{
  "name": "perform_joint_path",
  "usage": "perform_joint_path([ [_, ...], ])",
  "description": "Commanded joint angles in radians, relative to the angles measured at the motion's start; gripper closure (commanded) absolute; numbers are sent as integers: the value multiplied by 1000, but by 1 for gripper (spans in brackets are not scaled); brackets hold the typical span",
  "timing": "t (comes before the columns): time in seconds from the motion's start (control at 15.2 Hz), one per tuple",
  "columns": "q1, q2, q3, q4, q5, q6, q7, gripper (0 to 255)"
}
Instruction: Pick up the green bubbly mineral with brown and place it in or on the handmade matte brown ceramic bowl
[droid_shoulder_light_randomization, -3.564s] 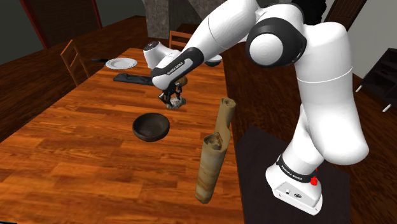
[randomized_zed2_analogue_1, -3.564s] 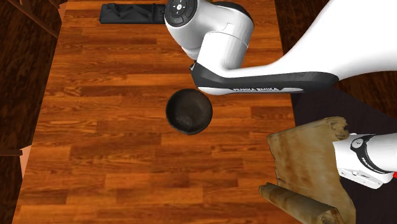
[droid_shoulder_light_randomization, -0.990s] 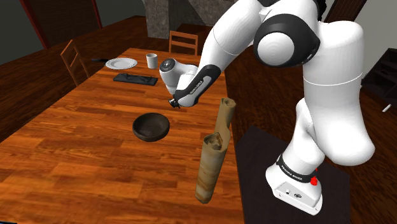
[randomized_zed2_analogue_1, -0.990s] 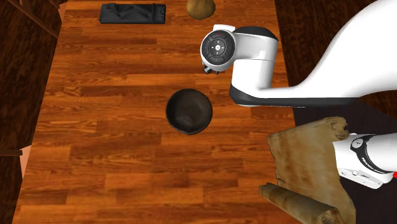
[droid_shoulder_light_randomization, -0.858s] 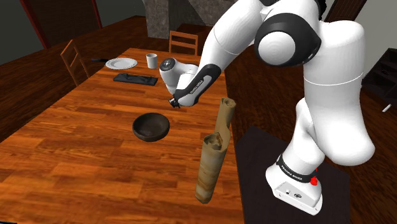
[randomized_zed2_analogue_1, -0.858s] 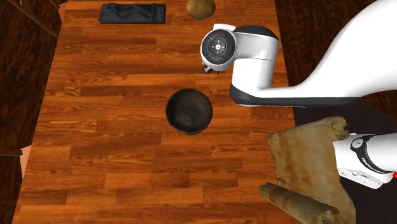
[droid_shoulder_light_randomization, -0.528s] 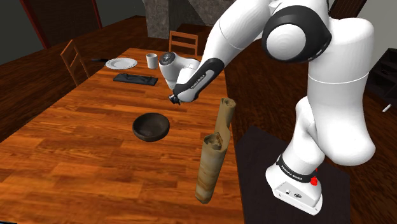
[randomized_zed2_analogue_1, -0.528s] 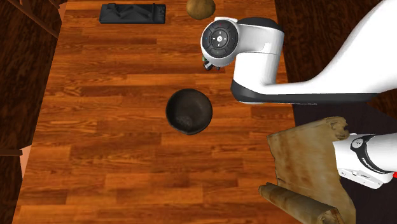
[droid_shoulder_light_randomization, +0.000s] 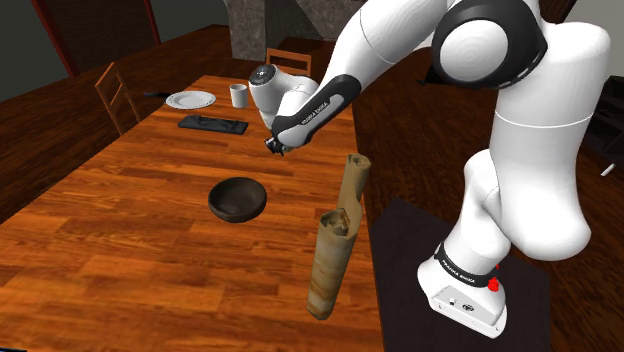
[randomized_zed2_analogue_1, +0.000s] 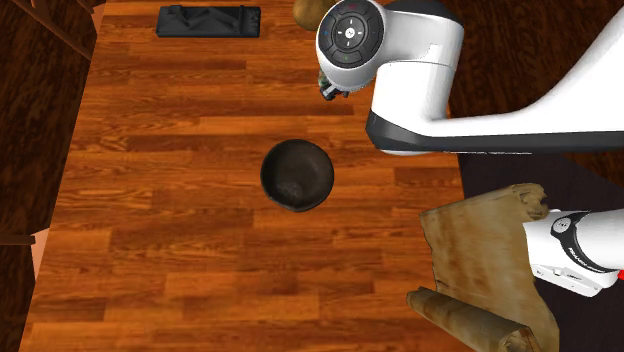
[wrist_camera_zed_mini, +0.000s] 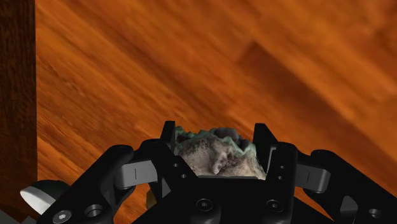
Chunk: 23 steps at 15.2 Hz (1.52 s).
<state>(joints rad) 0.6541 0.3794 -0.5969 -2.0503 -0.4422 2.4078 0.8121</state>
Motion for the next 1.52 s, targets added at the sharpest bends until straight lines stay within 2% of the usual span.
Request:
perform_joint_path([
  [0.0, 7, -22, -3, 4, -4, -25, -5, 255],
  [0.53, 23, -93, -13, 29, -16, -112, -31, 255],
  [0.99, 135, -106, 43, 52, -12, -218, 102, 255],
  [1.45, 227, -72, 108, 131, 27, -329, 206, 255],
])
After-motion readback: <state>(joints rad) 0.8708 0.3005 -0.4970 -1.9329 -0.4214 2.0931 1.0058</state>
